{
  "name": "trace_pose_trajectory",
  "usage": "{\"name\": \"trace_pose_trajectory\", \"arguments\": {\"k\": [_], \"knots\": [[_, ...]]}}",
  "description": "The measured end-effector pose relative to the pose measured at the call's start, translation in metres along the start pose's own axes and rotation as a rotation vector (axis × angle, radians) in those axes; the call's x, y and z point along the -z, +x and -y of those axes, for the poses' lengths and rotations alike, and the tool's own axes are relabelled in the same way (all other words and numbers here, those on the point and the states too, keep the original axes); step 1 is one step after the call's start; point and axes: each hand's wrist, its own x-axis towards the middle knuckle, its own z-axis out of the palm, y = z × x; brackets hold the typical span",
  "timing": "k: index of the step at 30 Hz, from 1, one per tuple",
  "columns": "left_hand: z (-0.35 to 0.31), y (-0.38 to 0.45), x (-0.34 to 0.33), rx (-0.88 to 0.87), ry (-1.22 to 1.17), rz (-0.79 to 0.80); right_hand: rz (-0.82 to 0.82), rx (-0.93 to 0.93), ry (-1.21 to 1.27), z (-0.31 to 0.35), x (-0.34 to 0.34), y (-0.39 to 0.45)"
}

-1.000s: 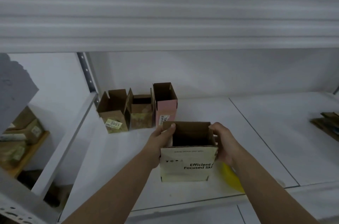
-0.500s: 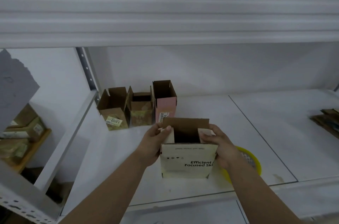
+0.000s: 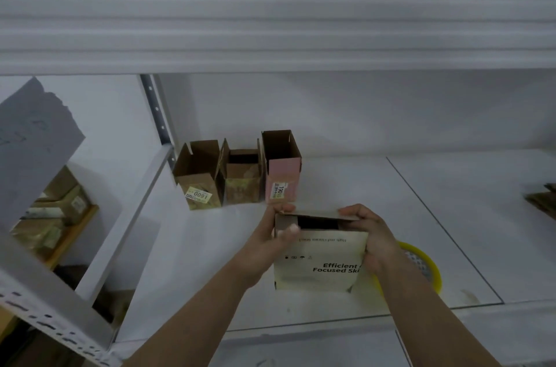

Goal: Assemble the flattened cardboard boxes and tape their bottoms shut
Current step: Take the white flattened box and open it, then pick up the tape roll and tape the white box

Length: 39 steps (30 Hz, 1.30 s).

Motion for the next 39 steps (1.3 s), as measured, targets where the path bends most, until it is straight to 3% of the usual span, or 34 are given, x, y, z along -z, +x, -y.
{"name": "trace_pose_trajectory", "arguments": {"k": [8, 13, 15, 17, 20, 24, 28, 31, 33, 35, 39], "knots": [[0.007, 0.010, -0.017, 0.013, -0.046, -0.277, -0.038, -0.050, 0.132, -0.002, -0.004, -0.005], [0.005, 0.011, -0.016, 0.039, 0.050, -0.358, -0.101, 0.127, -0.245, -0.010, -0.006, -0.001], [0.000, 0.013, -0.017, 0.060, 0.167, -0.341, -0.095, 0.172, -0.346, -0.010, -0.006, -0.001], [-0.009, 0.019, -0.019, 0.043, 0.556, -0.338, -0.088, 0.207, -0.423, -0.010, -0.005, 0.000], [-0.021, 0.029, -0.031, -0.088, 1.183, -0.234, -0.085, 0.261, -0.499, -0.010, -0.005, 0.001], [-0.009, 0.033, -0.053, -0.019, 1.604, 0.013, -0.051, 0.364, -0.595, -0.012, -0.003, 0.003], [-0.008, 0.036, -0.047, 0.002, 1.649, 0.076, -0.006, 0.327, -0.576, 0.000, 0.012, -0.003], [-0.008, 0.039, -0.042, -0.036, 1.669, 0.123, -0.206, 0.281, -0.639, 0.014, 0.049, -0.004], [-0.009, 0.041, -0.038, -0.061, 1.684, 0.172, -0.255, 0.264, -0.785, 0.017, 0.073, -0.007], [-0.014, 0.044, -0.033, -0.099, 1.687, 0.206, -0.183, 0.183, -0.941, 0.013, 0.089, -0.011], [-0.014, 0.045, -0.029, -0.150, 1.696, 0.214, 0.114, -0.011, -1.174, -0.009, 0.097, -0.019]]}}
